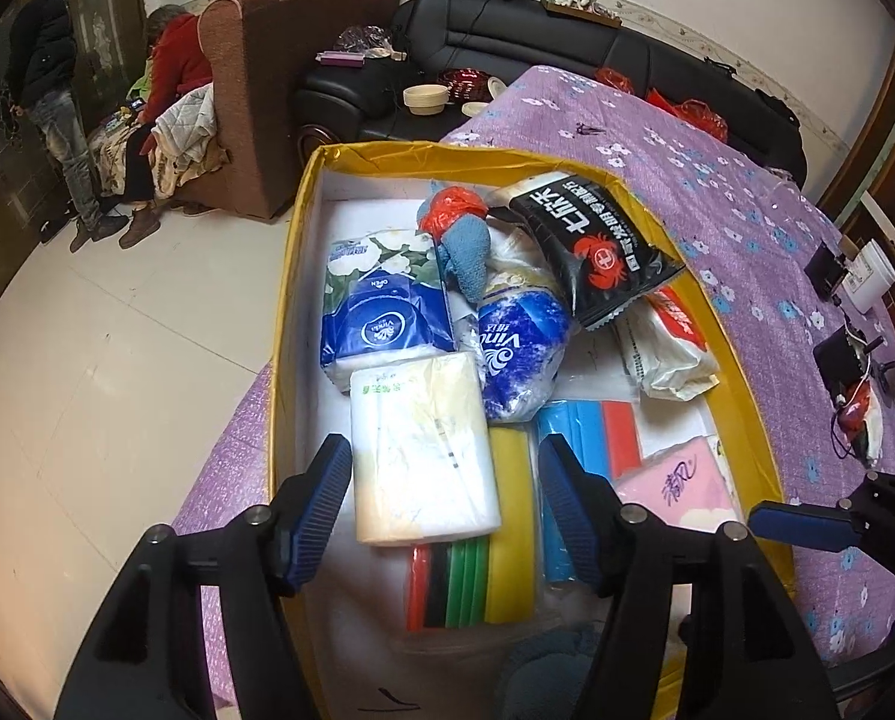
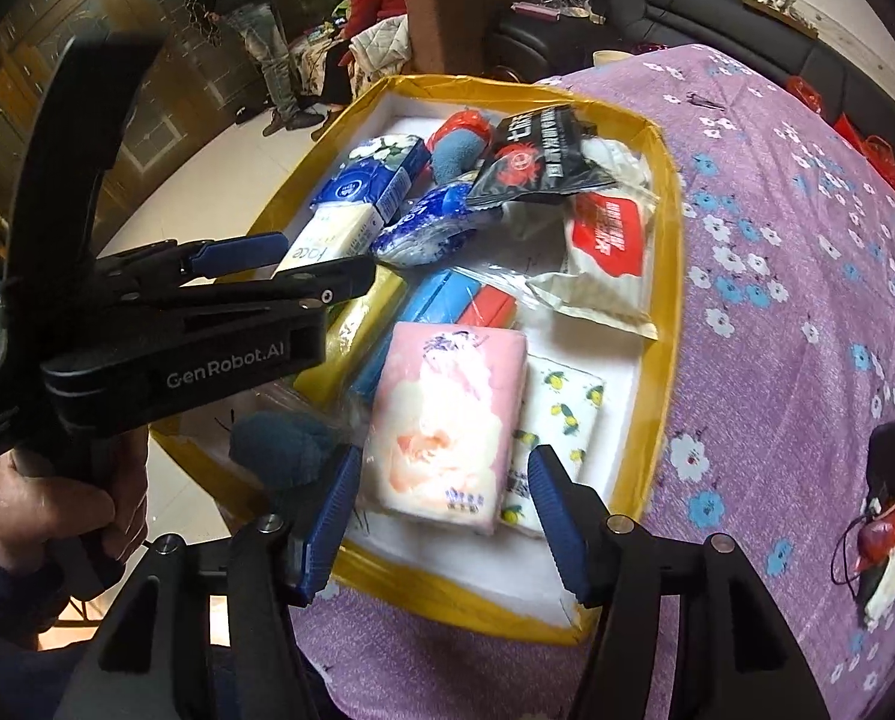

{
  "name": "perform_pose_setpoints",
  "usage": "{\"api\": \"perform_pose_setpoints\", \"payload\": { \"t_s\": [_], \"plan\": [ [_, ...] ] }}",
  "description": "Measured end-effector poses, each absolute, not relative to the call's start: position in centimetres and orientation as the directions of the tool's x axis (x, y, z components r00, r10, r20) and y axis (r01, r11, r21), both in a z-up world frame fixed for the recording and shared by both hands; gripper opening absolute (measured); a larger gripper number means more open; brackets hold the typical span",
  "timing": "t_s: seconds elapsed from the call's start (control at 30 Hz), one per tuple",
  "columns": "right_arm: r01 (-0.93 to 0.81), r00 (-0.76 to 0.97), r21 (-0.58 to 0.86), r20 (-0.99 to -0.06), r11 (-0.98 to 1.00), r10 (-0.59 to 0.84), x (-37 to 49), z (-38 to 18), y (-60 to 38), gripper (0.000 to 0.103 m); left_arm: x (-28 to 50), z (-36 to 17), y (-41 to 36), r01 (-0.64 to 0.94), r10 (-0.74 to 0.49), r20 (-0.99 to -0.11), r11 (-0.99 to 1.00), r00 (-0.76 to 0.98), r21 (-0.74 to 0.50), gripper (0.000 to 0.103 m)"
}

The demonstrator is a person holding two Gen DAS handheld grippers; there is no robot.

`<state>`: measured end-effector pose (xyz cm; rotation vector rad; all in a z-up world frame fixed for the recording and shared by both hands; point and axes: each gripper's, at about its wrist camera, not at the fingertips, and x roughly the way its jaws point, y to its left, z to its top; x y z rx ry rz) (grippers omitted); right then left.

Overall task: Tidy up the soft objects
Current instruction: 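Open both grippers to drop the tissue packs into the tray, then grasp the white cloth with the right gripper while the left reaches the red bag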

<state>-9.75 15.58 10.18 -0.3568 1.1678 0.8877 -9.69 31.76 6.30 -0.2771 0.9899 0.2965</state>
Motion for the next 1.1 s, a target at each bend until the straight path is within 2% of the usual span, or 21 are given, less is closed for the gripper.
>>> {"api": "perform_pose_setpoints", "payload": {
  "t_s": [0.27, 0.57, 0.87, 1.1],
  "plan": [
    [-0.707, 0.139, 0.224, -0.886, 0.670, 0.443, -9.3, 11.1, 11.7, 0.064, -9.9, 8.0, 29.4, -0.353, 0.130, -0.830, 0.932, 0.543, -0.085, 0.064],
    [-0.594, 0.176, 0.272, -0.874, 0.757, 0.452, -8.3, 11.4, 4.8, 0.063, -8.7, 9.3, 23.2, -0.247, 0.092, -0.819, 0.967, 0.567, -0.062, 0.064],
    [-0.441, 0.206, 0.322, -0.872, 0.838, 0.444, -7.5, 10.5, -3.4, 0.063, -7.5, 8.5, 14.1, -0.052, -0.004, -0.836, 0.998, 0.549, -0.039, 0.064],
    [-0.296, 0.220, 0.343, -0.884, 0.892, 0.413, -7.0, 8.7, -9.7, 0.063, -7.6, 5.3, 7.3, 0.133, -0.085, -0.873, 0.991, 0.481, -0.023, 0.064]
  ]
}}
